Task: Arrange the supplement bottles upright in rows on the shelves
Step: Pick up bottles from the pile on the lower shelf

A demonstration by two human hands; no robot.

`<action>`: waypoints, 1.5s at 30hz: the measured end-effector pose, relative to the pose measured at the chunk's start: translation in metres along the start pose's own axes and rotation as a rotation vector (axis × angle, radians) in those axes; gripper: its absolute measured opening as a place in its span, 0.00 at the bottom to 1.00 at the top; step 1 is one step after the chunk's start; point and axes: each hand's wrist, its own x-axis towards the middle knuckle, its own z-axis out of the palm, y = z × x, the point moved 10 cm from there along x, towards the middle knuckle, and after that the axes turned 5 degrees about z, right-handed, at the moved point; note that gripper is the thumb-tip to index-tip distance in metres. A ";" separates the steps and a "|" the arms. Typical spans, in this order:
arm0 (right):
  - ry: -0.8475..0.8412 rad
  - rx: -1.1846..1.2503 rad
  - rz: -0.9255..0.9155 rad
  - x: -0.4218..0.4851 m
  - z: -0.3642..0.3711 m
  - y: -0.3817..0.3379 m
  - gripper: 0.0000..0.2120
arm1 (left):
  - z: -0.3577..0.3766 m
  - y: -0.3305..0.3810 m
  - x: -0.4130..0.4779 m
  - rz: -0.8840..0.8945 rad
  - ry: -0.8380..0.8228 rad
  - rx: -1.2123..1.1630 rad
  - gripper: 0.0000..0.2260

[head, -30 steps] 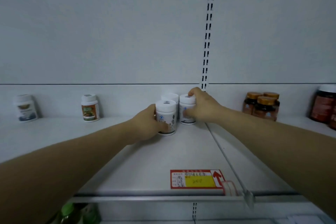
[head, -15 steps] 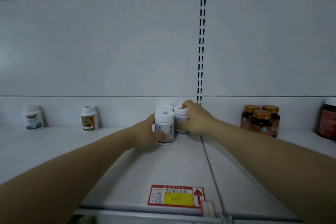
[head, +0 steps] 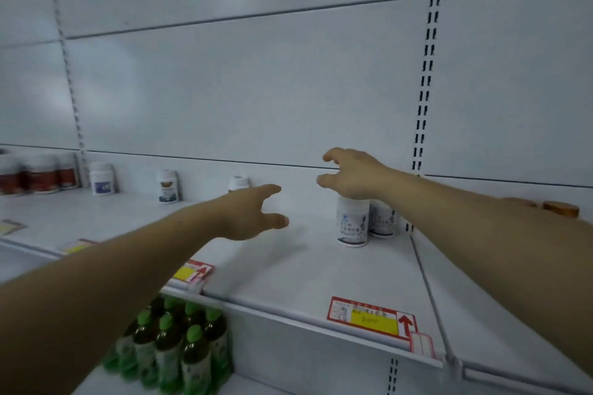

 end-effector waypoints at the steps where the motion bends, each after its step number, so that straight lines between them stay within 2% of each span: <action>1: -0.011 -0.015 -0.030 0.004 0.007 -0.022 0.28 | -0.010 -0.013 -0.012 -0.009 0.030 0.017 0.32; 6: -0.065 -0.008 -0.179 0.020 0.053 -0.153 0.29 | -0.056 -0.106 -0.083 -0.121 0.088 0.065 0.30; 12: -0.135 0.006 -0.364 0.029 0.133 -0.344 0.29 | -0.116 -0.243 -0.189 -0.283 0.134 0.118 0.29; 17: -0.187 0.016 -0.541 0.015 0.204 -0.506 0.32 | -0.153 -0.356 -0.283 -0.440 0.107 0.205 0.29; 23: -0.280 0.023 -0.716 0.003 0.290 -0.665 0.30 | -0.179 -0.487 -0.370 -0.636 0.082 0.216 0.29; 29: -0.357 0.023 -0.815 0.021 0.390 -0.778 0.31 | -0.181 -0.612 -0.414 -0.781 0.132 0.104 0.27; 35: -0.435 0.043 -0.849 0.077 0.486 -0.879 0.30 | -0.194 -0.734 -0.418 -0.886 0.122 0.123 0.27; 45: -0.496 -0.050 -0.829 0.172 0.636 -1.005 0.30 | -0.187 -0.928 -0.422 -0.936 0.039 0.087 0.28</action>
